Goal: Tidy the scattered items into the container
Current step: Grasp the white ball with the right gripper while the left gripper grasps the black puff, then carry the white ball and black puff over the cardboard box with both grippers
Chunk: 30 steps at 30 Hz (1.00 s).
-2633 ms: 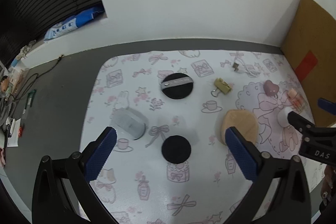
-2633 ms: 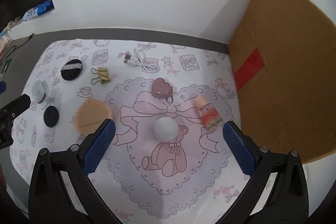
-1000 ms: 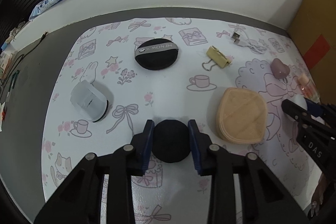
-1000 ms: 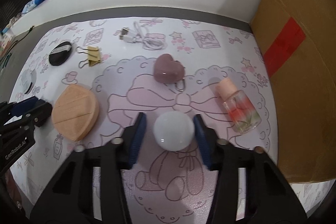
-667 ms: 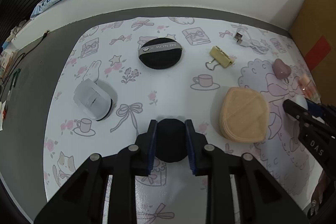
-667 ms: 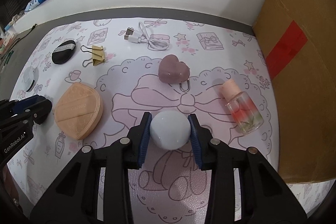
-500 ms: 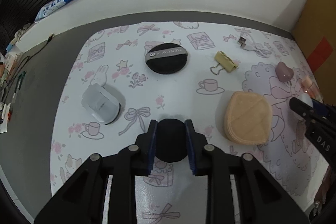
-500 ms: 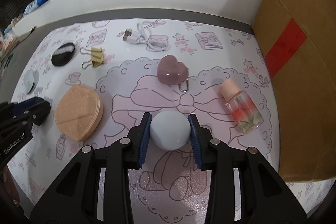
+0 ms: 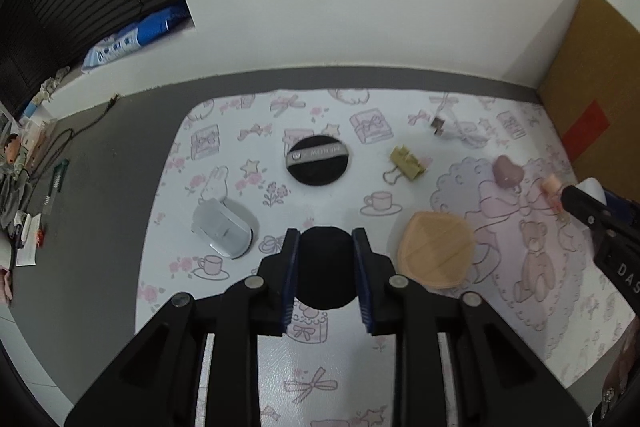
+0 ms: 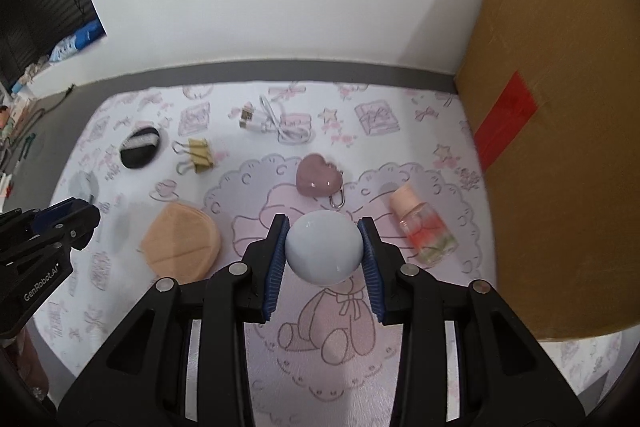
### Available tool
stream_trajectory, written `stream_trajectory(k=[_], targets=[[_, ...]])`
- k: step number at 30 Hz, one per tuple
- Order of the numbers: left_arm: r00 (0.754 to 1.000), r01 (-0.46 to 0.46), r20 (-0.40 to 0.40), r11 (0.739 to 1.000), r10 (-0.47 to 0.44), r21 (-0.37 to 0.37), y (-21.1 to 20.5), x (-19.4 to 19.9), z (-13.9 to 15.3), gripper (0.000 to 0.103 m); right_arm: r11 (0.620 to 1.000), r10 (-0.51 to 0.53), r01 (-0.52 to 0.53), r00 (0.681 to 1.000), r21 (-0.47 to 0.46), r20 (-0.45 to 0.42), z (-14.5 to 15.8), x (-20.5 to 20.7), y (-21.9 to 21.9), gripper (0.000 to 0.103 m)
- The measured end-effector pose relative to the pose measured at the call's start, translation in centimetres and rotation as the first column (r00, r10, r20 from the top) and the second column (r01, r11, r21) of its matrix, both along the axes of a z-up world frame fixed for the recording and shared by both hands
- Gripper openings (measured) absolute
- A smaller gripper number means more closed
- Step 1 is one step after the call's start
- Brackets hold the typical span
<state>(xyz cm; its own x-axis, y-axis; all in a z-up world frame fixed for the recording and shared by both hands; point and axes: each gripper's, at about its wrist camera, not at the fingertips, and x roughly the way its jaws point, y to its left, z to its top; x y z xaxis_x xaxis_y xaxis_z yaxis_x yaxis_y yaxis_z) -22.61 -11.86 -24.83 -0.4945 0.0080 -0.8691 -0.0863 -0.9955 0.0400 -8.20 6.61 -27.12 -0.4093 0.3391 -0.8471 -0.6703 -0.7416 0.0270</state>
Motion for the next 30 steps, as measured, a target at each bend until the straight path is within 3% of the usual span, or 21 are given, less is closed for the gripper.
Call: stream_trajectory(k=[17, 30], targets=[[0.988, 0.02, -0.153, 0.999, -0.013, 0.044, 0.6, 3.9, 13.1, 0.026, 0.997, -0.005, 0.012, 0.995, 0.076, -0.099, 13.4, 3.4, -2.6, 0.036], [0.973, 0.018, -0.231, 0.998, -0.005, 0.054, -0.4, 6.6, 18.5, 0.026, 0.991, 0.011, 0.011, 0.987, 0.131, -0.162, 20.7, 5.9, -5.4, 0.036]])
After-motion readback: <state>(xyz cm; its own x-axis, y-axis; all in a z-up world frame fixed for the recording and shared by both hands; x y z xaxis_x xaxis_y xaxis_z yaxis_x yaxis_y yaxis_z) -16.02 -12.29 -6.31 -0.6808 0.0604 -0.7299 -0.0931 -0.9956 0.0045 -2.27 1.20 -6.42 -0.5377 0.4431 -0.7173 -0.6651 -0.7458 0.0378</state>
